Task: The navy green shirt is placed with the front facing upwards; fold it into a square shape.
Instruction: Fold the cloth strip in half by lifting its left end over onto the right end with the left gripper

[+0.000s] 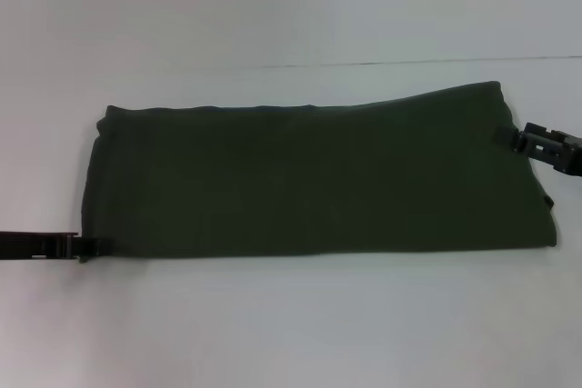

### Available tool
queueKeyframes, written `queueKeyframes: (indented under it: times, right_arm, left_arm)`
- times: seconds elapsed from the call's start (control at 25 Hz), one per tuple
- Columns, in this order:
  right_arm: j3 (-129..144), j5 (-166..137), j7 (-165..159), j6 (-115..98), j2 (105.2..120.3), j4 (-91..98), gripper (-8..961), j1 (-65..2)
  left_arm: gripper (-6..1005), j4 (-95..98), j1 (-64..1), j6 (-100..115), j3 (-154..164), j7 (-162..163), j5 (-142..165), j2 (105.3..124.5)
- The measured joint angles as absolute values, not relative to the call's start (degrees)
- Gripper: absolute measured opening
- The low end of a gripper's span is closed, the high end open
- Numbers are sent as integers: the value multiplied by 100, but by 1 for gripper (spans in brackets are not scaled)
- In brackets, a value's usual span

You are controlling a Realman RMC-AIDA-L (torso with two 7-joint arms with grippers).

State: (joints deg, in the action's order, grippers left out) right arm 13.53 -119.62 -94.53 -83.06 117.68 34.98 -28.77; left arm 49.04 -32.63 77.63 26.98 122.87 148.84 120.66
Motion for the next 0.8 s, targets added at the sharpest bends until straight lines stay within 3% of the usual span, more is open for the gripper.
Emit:
queueKeyframes:
  times: [0.08,0.28,0.56,0.8]
  right_arm:
    - [1353,-11962,-9454,-8307,11768,3498,906,-2876]
    - [1353,-11962,-9456,-8305,11768,3498,906,-2874]
    - [1413,-11962,-9653,-8335,11731,3541,904,-2846]
    - [1772,-12411,-10567,-8327,11537,3992,903,-2709]
  left_arm:
    - [418,4904,-3278,7752,2699,12287,14884,12064]
    - [212,4904,-3287,7752,2699,12287,14884,12061]
    - [137,4913,-3303,7793,2704,12246,14873,12058]
    - [93,4927,-3325,7822,2792,12247,14875,12058]
